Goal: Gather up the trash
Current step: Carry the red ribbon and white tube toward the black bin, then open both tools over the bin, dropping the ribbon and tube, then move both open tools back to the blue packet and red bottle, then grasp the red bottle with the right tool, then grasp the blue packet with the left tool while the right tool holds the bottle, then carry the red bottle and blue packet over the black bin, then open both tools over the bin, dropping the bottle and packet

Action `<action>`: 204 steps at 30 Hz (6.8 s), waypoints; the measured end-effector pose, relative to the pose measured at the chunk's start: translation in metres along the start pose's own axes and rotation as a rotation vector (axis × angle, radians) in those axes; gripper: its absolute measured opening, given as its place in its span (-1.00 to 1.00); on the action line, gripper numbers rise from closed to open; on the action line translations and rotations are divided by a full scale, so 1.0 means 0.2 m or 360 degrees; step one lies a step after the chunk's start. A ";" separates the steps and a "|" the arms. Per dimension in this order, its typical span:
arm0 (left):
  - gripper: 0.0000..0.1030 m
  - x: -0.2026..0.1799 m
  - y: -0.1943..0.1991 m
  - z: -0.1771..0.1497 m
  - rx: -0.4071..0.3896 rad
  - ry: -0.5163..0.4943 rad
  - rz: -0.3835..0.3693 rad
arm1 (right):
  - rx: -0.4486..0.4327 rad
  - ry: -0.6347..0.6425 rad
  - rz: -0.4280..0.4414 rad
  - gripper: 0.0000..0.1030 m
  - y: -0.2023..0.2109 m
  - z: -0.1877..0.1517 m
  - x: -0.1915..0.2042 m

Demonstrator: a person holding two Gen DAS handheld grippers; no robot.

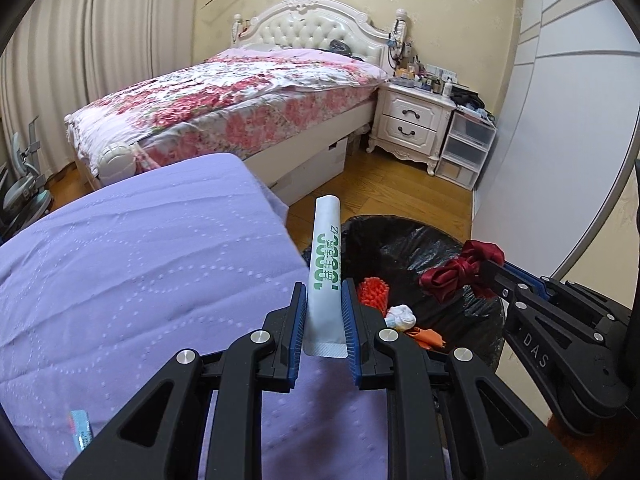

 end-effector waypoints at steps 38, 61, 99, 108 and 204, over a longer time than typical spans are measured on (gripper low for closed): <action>0.36 0.37 0.15 -0.10 0.0042 0.0128 0.0205 | 0.0028 0.0004 0.0066 -0.14 0.08 -0.11 0.11; 0.36 1.11 0.51 -0.57 0.0104 0.0456 0.0520 | 0.0138 0.0443 0.0484 -0.13 0.31 -0.43 1.01; 0.36 0.91 0.37 -0.58 0.0185 0.0391 0.0372 | 0.0263 0.0445 0.0423 -0.55 0.15 -0.50 0.93; -0.07 0.87 0.35 -0.61 0.0233 0.0344 0.0328 | 0.0251 0.0438 0.0457 -0.55 0.15 -0.49 0.92; 0.41 -0.05 -0.13 0.12 -0.0005 -0.0077 0.0138 | -0.0027 -0.0112 -0.0117 0.13 -0.05 0.04 -0.18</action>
Point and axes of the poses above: each gripper's, at about its wrist camera, not at the fingertips, and y roughly against the way its jaws point, x to its left, z to its top, the point moved 10 cm from there along -y, roughly the way its jaws point, and after that the axes turned 7 degrees about z, right-handed, at the moved point
